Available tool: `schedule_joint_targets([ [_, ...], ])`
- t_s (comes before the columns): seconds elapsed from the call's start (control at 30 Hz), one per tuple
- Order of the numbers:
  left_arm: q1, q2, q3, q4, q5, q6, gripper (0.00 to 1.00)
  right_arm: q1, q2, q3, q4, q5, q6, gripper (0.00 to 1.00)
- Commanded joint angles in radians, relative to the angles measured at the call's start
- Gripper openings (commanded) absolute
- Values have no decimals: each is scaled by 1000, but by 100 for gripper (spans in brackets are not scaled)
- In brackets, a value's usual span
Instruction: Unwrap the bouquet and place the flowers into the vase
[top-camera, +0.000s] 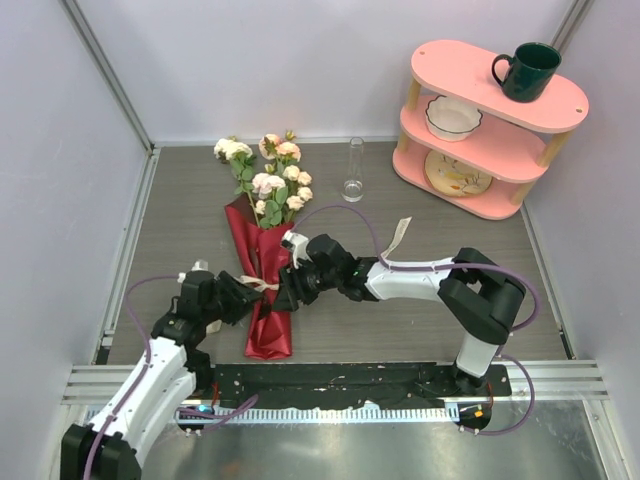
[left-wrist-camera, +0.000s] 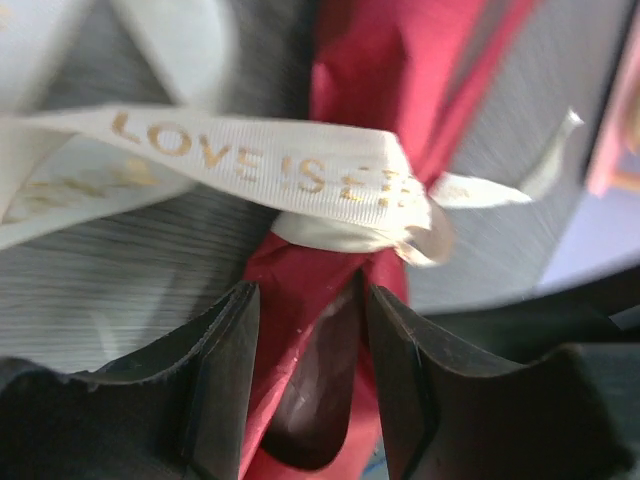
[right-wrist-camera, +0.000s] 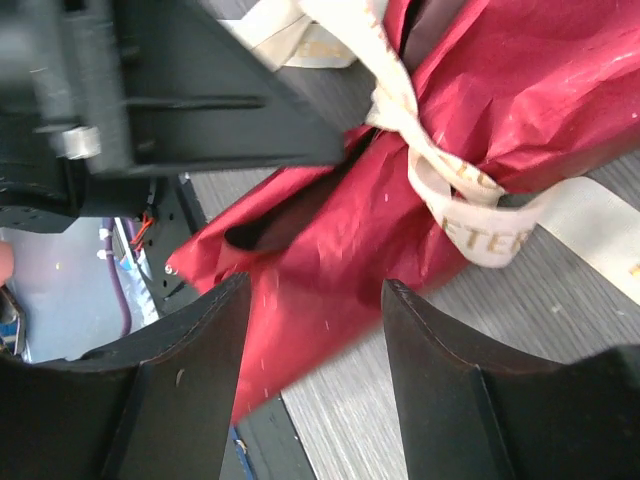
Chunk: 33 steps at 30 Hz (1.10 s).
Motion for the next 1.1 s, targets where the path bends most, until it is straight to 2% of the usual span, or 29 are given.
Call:
schedule_joint_targets([
  [0.0,-88,-102,17,220,72,-27,51,-33,-57,-37,41,1,28,61],
  [0.1,-93,-124,53,196,92,41,50,-56,-82,-71,35,16,38,65],
  [0.17,-93,-79,121,121,85,121,42,-59,-86,-68,18,23,32,69],
  [0.23,-94,-20,238,44,73,287,38,-57,-80,-57,-17,13,26,73],
  [0.27,-93,72,286,-49,68,336,38,-57,-76,-52,-19,7,34,75],
  [0.37,-96,200,452,-193,71,502,41,-48,-54,-46,15,-13,66,80],
  [0.4,-99,259,484,-220,62,531,43,-45,-45,-38,9,-11,68,80],
  [0.53,-107,306,561,-260,52,612,47,-30,-10,-20,-1,4,75,81],
  [0.6,-108,321,561,-257,80,637,45,-19,5,-14,9,0,92,79],
  [0.63,-110,332,557,-255,89,645,40,-15,19,-11,9,0,97,77],
  [0.73,-140,379,552,-255,91,671,36,-13,18,-11,10,21,109,60],
  [0.77,-169,392,552,-254,89,689,36,-22,7,-23,4,54,103,46],
  [0.83,-203,436,560,-255,76,710,38,-39,-19,-41,2,67,98,32],
  [0.87,-237,453,564,-255,66,732,39,-51,-42,-58,-5,63,92,20],
  [0.97,-295,511,593,-257,19,767,41,-99,-73,-83,-33,49,71,5],
  [1.07,-349,566,632,-249,-27,816,39,-133,-91,-103,-51,-9,32,2],
])
